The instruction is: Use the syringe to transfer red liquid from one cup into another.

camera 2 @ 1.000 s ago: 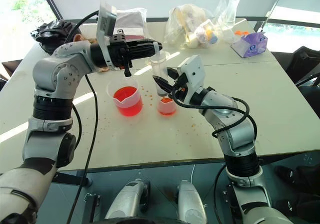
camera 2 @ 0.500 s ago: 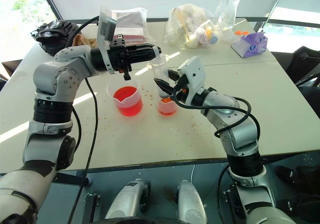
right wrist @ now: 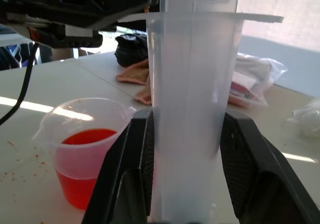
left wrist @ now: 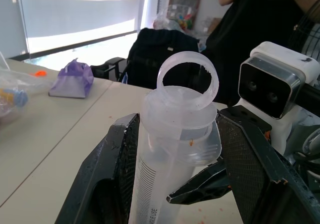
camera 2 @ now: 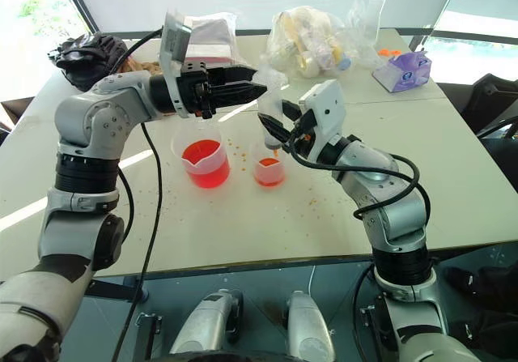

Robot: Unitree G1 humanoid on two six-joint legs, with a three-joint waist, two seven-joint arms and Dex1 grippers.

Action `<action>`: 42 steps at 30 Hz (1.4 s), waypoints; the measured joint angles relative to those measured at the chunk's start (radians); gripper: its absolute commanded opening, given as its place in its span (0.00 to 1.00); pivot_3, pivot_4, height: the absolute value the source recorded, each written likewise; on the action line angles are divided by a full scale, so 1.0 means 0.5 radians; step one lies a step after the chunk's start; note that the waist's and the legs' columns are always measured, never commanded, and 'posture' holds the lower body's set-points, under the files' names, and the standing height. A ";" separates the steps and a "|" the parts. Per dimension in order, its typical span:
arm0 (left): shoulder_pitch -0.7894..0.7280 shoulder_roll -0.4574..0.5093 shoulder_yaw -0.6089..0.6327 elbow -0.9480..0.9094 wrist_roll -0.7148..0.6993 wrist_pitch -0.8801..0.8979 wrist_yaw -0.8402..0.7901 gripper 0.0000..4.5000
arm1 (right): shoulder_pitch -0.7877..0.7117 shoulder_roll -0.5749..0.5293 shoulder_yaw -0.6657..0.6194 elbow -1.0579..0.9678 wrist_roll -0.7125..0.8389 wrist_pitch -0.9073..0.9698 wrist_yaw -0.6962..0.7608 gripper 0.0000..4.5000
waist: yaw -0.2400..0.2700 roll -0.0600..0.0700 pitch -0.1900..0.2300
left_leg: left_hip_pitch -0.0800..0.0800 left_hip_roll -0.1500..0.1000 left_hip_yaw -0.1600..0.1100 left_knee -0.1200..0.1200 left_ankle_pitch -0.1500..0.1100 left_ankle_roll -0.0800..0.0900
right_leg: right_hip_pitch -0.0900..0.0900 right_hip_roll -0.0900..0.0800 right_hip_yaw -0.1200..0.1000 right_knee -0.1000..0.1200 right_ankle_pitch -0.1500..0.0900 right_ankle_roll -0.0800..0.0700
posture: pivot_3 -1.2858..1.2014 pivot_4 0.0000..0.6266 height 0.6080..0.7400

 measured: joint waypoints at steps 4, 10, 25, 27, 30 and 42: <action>0.029 0.191 0.121 -0.022 -0.020 0.026 0.058 0.59 | -0.043 0.002 -0.026 -0.022 0.043 0.003 -0.004 0.29 | -0.010 0.000 0.000 | 0.000 0.001 0.000 -0.001 0.000 0.000 | -0.001 0.000 0.001 0.000 0.000 0.000 | 0.52 0.24 0.97; 0.222 0.406 0.319 -0.208 -0.105 0.119 0.117 0.59 | -0.212 -0.005 -0.134 -0.038 0.183 0.158 -0.082 0.29 | 0.006 0.000 0.000 | 0.000 0.000 0.000 0.000 0.000 0.000 | 0.000 -0.004 0.000 0.000 0.000 0.000 | 0.52 0.24 0.97; 0.817 0.459 0.457 -0.880 -0.437 0.301 0.368 0.59 | -1.369 -0.521 0.001 1.086 0.336 1.970 -0.455 0.29 | -0.002 -0.001 0.000 | -0.001 -0.001 0.005 -0.005 -0.001 0.002 | -0.002 -0.012 0.000 -0.005 -0.001 -0.004 | 0.52 0.24 0.97; 0.879 0.488 0.497 -0.948 -0.503 0.318 0.396 0.59 | -1.369 -0.542 0.181 1.271 0.332 1.972 -0.427 0.29 | -0.004 0.000 0.000 | -0.001 -0.001 0.007 -0.005 -0.001 0.002 | -0.003 -0.013 0.000 -0.004 -0.001 -0.004 | 0.52 0.24 0.97; 0.979 0.523 0.557 -1.036 -0.602 0.355 0.438 0.59 | -1.370 -0.547 0.352 1.442 0.300 1.972 -0.395 0.29 | -0.004 0.000 0.000 | -0.002 -0.001 0.007 -0.004 -0.001 0.002 | -0.004 -0.012 0.000 -0.004 -0.001 -0.004 | 0.52 0.24 0.97; 1.275 0.670 0.739 -1.288 -0.825 0.383 0.617 0.60 | -1.396 -0.299 0.600 1.870 0.038 1.882 -0.260 0.52 | -0.002 0.000 0.000 | -0.002 0.000 0.007 -0.003 -0.002 0.003 | -0.003 -0.006 0.000 -0.004 -0.001 -0.003 | 0.52 0.24 0.97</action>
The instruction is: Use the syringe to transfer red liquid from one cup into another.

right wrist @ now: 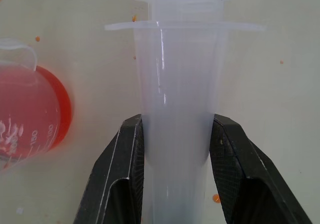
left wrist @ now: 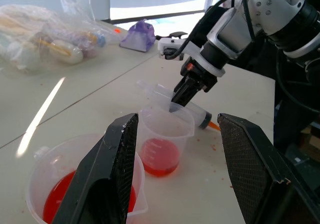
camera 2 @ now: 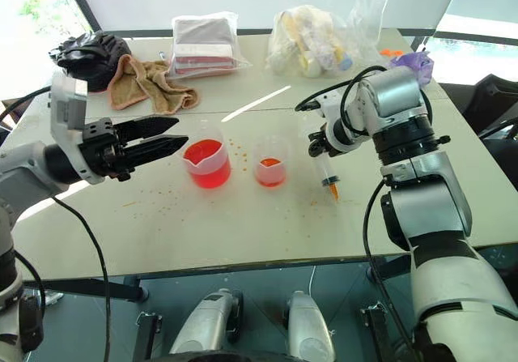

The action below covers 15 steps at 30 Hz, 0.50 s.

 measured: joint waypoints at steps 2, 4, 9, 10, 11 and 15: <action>0.045 0.028 0.027 -0.032 -0.031 0.000 0.026 0.60 | 0.000 0.021 0.033 0.034 -0.025 -0.022 0.048 0.71 | 0.000 0.000 0.000 | 0.000 0.001 -0.001 0.000 0.000 0.000 | 0.000 0.000 0.000 0.000 0.000 0.000 | 0.52 0.24 0.97; 0.073 0.058 0.050 -0.047 -0.068 0.000 0.042 0.60 | 0.000 0.021 0.069 0.045 -0.054 -0.046 0.105 0.92 | 0.002 0.000 0.000 | 0.000 0.001 -0.001 0.000 0.000 0.000 | 0.000 -0.001 0.000 0.000 0.000 0.000 | 0.52 0.24 0.97; 0.078 0.083 0.054 -0.049 -0.126 -0.008 0.059 0.60 | 0.004 -0.042 0.081 -0.021 -0.081 -0.134 0.261 0.97 | 0.003 0.001 0.000 | 0.000 0.001 -0.001 0.000 0.000 0.000 | -0.001 -0.001 0.000 0.000 0.000 0.000 | 0.52 0.24 0.97; 0.077 0.099 0.053 -0.049 -0.137 -0.010 0.056 0.60 | 0.004 -0.081 0.081 -0.079 -0.081 -0.172 0.303 0.97 | 0.002 0.001 0.000 | 0.000 0.001 -0.001 0.000 0.000 0.000 | -0.001 -0.001 0.000 0.000 0.000 0.000 | 0.52 0.24 0.97; 0.076 0.113 0.053 -0.047 -0.142 -0.012 0.049 0.60 | 0.004 -0.120 0.083 -0.137 -0.083 -0.199 0.339 0.97 | 0.002 0.001 0.000 | 0.000 0.001 -0.001 -0.001 0.000 0.000 | -0.001 -0.001 0.000 0.000 0.000 0.000 | 0.52 0.24 0.97; 0.065 0.200 0.043 0.009 -0.146 -0.028 -0.019 0.60 | 0.002 -0.326 0.118 -0.328 -0.096 -0.287 0.518 0.97 | 0.003 0.001 0.001 | 0.000 0.001 -0.001 -0.001 0.000 0.000 | -0.001 -0.001 0.000 -0.001 0.000 0.000 | 0.52 0.24 0.97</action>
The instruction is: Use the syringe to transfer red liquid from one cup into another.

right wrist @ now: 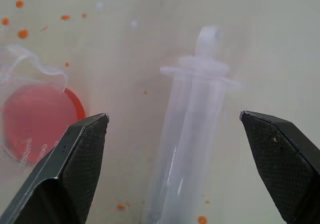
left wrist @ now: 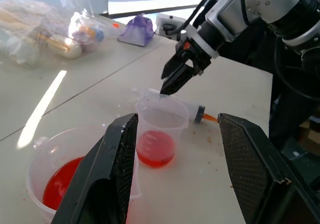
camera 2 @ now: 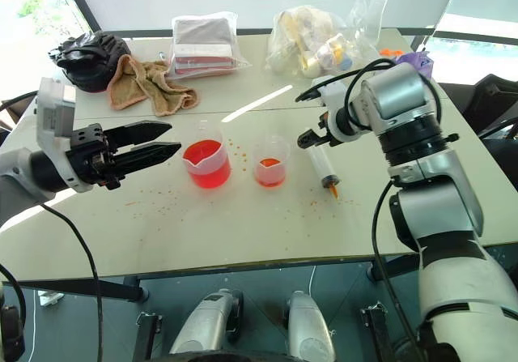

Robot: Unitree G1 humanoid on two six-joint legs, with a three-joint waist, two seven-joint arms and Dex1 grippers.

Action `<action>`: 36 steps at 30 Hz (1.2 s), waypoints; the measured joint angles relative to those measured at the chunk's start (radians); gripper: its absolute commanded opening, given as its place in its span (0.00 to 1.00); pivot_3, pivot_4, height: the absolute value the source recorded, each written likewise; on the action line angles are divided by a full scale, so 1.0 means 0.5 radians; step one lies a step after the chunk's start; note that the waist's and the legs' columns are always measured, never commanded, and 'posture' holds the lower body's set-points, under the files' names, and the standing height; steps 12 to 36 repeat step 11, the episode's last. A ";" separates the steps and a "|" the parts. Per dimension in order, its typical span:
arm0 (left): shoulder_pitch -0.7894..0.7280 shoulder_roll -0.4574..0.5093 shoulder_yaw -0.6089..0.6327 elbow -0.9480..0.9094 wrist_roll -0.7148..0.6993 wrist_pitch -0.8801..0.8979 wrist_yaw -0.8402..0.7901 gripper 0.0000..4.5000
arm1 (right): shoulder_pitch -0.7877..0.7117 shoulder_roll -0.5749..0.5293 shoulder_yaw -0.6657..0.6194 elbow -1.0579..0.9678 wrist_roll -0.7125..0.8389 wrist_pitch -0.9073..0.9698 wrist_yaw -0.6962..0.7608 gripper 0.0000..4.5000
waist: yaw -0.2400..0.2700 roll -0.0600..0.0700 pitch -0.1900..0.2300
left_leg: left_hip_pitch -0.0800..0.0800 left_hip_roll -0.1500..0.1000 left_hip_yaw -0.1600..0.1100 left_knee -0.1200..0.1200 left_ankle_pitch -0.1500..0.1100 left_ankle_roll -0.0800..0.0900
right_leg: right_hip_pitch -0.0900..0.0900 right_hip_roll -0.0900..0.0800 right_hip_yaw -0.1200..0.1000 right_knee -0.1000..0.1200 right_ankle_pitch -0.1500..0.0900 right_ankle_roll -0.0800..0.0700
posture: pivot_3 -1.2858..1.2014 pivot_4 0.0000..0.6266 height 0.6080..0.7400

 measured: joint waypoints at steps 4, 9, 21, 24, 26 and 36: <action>-0.040 0.188 -0.004 0.128 0.039 -0.012 -0.157 0.60 | -0.029 -0.358 0.066 -0.221 0.004 -0.155 0.376 0.97 | -0.001 0.001 0.002 | 0.000 0.000 0.001 -0.002 0.000 0.000 | 0.000 0.000 -0.001 -0.004 0.000 0.000 | 0.52 0.24 0.97; -0.094 0.318 -0.022 0.263 0.103 -0.052 -0.340 0.60 | -0.091 -0.602 0.046 -0.490 0.113 -0.223 0.818 0.97 | -0.018 0.001 0.003 | 0.001 0.003 0.001 -0.006 -0.001 0.000 | -0.001 0.000 0.000 -0.006 0.000 0.000 | 0.52 0.24 0.97; -0.106 0.363 -0.038 0.307 0.131 -0.057 -0.400 0.60 | -0.091 -0.650 -0.002 -0.599 0.189 -0.241 0.958 0.97 | -0.018 0.000 0.003 | 0.000 0.003 0.001 -0.006 -0.001 0.000 | -0.001 0.000 0.000 -0.006 0.000 0.000 | 0.52 0.24 0.97; -0.106 0.363 -0.038 0.307 0.131 -0.057 -0.400 0.60 | -0.091 -0.650 -0.002 -0.599 0.189 -0.241 0.958 0.97 | -0.018 0.000 0.003 | 0.000 0.003 0.001 -0.006 -0.001 0.000 | -0.001 0.000 0.000 -0.006 0.000 0.000 | 0.52 0.24 0.97; -0.106 0.363 -0.038 0.307 0.131 -0.057 -0.400 0.60 | -0.091 -0.650 -0.002 -0.599 0.189 -0.241 0.958 0.97 | -0.018 0.000 0.003 | 0.000 0.003 0.001 -0.006 -0.001 0.000 | -0.001 0.000 0.000 -0.006 0.000 0.000 | 0.52 0.24 0.97; -0.106 0.363 -0.038 0.307 0.131 -0.057 -0.400 0.60 | -0.091 -0.650 -0.002 -0.599 0.189 -0.241 0.958 0.97 | -0.018 0.000 0.003 | 0.000 0.003 0.001 -0.006 -0.001 0.000 | -0.001 0.000 0.000 -0.006 0.000 0.000 | 0.52 0.24 0.97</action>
